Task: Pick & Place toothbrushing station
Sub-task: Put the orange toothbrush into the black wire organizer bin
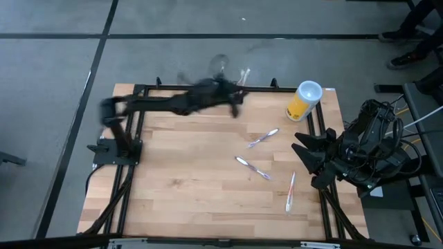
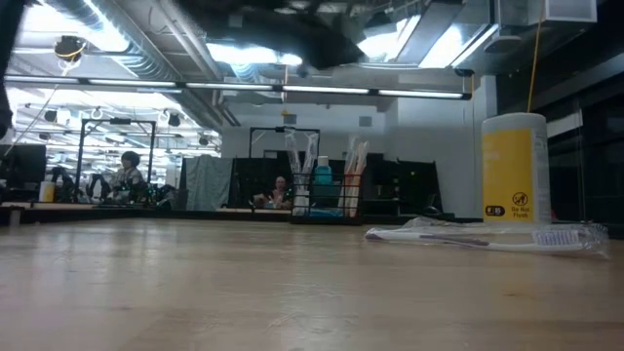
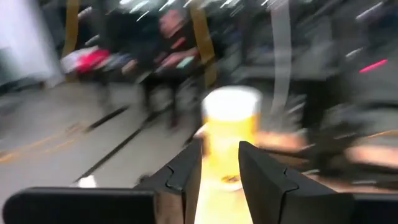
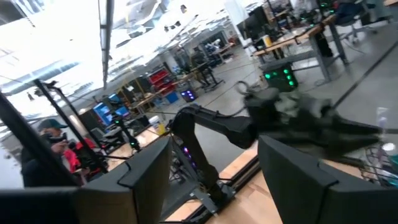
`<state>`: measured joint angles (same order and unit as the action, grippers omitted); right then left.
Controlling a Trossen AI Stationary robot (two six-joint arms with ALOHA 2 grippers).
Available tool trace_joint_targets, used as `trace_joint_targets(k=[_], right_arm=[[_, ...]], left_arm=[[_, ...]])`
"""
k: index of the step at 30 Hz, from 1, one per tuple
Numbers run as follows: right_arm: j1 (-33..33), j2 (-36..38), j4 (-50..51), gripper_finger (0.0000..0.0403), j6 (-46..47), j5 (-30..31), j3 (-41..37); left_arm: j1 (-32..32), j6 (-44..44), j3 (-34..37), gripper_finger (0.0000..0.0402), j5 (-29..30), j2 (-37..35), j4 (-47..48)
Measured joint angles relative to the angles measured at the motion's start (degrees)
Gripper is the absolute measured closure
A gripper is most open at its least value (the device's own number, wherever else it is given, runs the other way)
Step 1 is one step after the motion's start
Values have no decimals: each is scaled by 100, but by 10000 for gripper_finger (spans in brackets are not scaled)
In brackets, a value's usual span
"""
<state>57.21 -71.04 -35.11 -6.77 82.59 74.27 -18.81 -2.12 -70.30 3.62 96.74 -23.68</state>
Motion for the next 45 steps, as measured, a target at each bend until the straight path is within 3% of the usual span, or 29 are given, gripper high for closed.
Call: trace_joint_targets(k=[3, 5, 11, 18, 21, 26, 30, 36, 45], right_arm=[[0, 6, 0, 160, -78, -163, 1], [0, 14, -2, 160, -81, -272, 1], [-6, 17, -2, 160, -116, -139, 1], [-232, -47, 88, 160, -121, -43, 0], [-319, -52, 283, 160, -159, -3, 0], [-423, -53, 372, 160, -158, 37, 1], [-359, -53, 433, 160, -86, 256, -1], [-262, -126, 462, 160, 27, 536, 0], [-223, -121, 928, 160, 323, 645, -1]], left_arm=[[-429, 213, 1324, 302, -1228, -1166, -686], [-688, 373, 1988, 302, -1548, -1856, -734], [-638, 307, 3459, 302, -800, -3713, -351], [276, 729, 5404, 302, 509, -5370, -1606], [603, 619, 5635, 302, 587, -5830, -1517], [934, 374, 5682, 302, 555, -6280, -257], [1053, 90, 5893, 302, 610, -6669, -334], [1181, 392, 6958, 302, 769, -7498, -1264], [1398, 97, 6979, 302, 1131, -8131, -160]])
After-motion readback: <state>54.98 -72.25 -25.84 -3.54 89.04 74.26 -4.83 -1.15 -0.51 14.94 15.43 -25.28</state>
